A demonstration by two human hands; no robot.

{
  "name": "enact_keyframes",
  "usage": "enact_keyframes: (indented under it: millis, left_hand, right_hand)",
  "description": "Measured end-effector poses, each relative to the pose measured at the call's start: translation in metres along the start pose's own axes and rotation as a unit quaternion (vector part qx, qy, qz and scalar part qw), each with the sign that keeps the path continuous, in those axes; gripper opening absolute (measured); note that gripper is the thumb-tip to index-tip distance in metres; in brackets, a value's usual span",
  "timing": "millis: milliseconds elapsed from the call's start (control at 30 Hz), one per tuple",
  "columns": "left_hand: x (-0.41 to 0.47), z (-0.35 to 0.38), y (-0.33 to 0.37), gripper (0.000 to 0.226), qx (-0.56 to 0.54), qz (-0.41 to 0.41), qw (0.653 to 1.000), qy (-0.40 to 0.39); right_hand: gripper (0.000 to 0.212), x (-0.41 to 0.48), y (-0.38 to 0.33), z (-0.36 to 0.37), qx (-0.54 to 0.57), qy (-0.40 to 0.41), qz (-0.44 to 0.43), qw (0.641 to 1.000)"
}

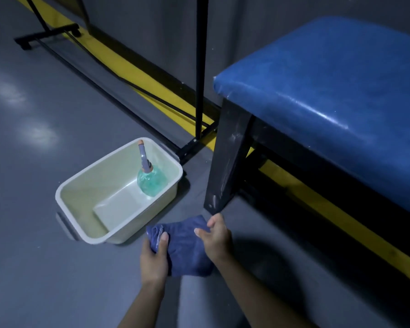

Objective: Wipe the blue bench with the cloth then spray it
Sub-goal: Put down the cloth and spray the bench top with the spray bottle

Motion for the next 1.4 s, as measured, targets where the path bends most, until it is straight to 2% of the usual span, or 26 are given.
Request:
enact_keyframes:
  millis: [67, 167, 233, 367, 467, 533, 567, 600, 667, 700, 767, 867, 967, 1033, 1067, 1133, 1200, 1233, 1300, 1333, 1400]
  left_hand:
    - [0.008, -0.004, -0.021, 0.030, -0.007, -0.054, 0.998, -0.024]
    - [0.016, -0.013, -0.042, 0.009, 0.031, -0.082, 0.995, -0.053]
    - [0.018, -0.018, -0.049, 0.015, 0.063, -0.072, 0.993, -0.063]
    - [0.021, -0.020, -0.064, 0.046, 0.123, -0.074, 0.985, -0.091]
    - [0.024, -0.025, -0.065, 0.051, 0.201, -0.026, 0.979, -0.030]
    - [0.019, -0.029, -0.061, 0.041, 0.240, 0.012, 0.971, 0.018]
    - [0.014, -0.029, -0.059, 0.029, 0.268, 0.022, 0.963, 0.022]
    - [0.009, -0.027, -0.057, 0.018, 0.306, 0.020, 0.952, 0.016]
    - [0.006, -0.023, -0.066, 0.026, 0.396, 0.000, 0.918, -0.014]
    - [0.003, -0.020, -0.067, 0.029, 0.463, 0.007, 0.885, -0.043]
    - [0.005, -0.020, -0.066, 0.042, 0.561, 0.022, 0.826, -0.040]
    - [0.004, -0.019, -0.058, 0.048, 0.613, 0.029, 0.789, -0.040]
    - [0.006, -0.016, -0.058, 0.052, 0.647, 0.019, 0.757, -0.082]
    - [0.003, -0.012, -0.052, 0.042, 0.619, 0.020, 0.774, -0.134]
    - [0.000, -0.009, -0.042, 0.033, 0.590, 0.037, 0.789, -0.170]
    - [-0.008, -0.009, -0.007, 0.021, 0.543, 0.087, 0.810, -0.204]
    - [-0.001, -0.018, 0.045, 0.018, 0.460, 0.178, 0.862, -0.116]
    - [0.003, -0.027, 0.074, 0.019, 0.387, 0.227, 0.892, -0.047]
    - [0.021, -0.038, 0.121, 0.035, 0.271, 0.278, 0.920, 0.047]
    - [0.035, -0.036, 0.137, 0.045, 0.243, 0.272, 0.929, 0.053]
    - [0.070, -0.022, 0.152, 0.059, 0.206, 0.209, 0.956, 0.013]
  right_hand:
    - [0.041, 0.003, 0.019, 0.020, -0.019, -0.035, 0.016, 0.999]
    - [0.032, 0.006, 0.043, 0.042, -0.045, -0.098, 0.033, 0.994]
    - [0.025, 0.006, 0.053, 0.051, -0.049, -0.131, 0.034, 0.990]
    - [0.037, 0.003, 0.055, 0.057, -0.104, -0.170, 0.011, 0.980]
    - [0.048, -0.005, 0.056, 0.068, -0.164, -0.217, -0.007, 0.962]
    - [0.057, -0.009, 0.062, 0.073, -0.247, -0.223, -0.027, 0.942]
    - [0.056, -0.010, 0.066, 0.075, -0.285, -0.211, -0.041, 0.934]
    - [0.053, -0.012, 0.066, 0.076, -0.295, -0.205, -0.035, 0.933]
    - [0.046, -0.016, 0.067, 0.080, -0.308, -0.188, -0.049, 0.931]
    - [0.046, -0.018, 0.066, 0.080, -0.348, -0.177, -0.065, 0.918]
    - [0.051, -0.018, 0.057, 0.076, -0.432, -0.119, -0.132, 0.884]
    - [0.063, -0.022, 0.080, 0.086, -0.512, -0.230, -0.052, 0.826]
    - [0.072, -0.022, 0.078, 0.086, -0.544, -0.274, -0.001, 0.793]
    - [0.070, -0.023, 0.068, 0.086, -0.537, -0.291, 0.026, 0.792]
    - [0.063, -0.021, 0.057, 0.084, -0.521, -0.281, 0.033, 0.805]
    - [0.038, -0.010, 0.018, 0.078, -0.457, -0.203, -0.003, 0.866]
    - [0.025, 0.002, -0.033, 0.066, -0.368, -0.108, -0.063, 0.921]
    - [0.022, 0.007, -0.061, 0.062, -0.326, -0.071, -0.100, 0.937]
    - [0.019, 0.019, -0.110, 0.060, -0.243, -0.035, -0.184, 0.952]
    - [0.023, 0.025, -0.130, 0.063, -0.211, -0.047, -0.216, 0.952]
    - [0.054, 0.040, -0.158, 0.077, -0.201, -0.109, -0.245, 0.942]
Point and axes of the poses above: each hand's wrist, its own x-axis towards the middle knuckle, its own z-axis out of the palm, y = z × x, the point moved 7 cm from there along x, towards the middle knuckle, and after that the axes turned 5 degrees about x, right-handed, at the moved point
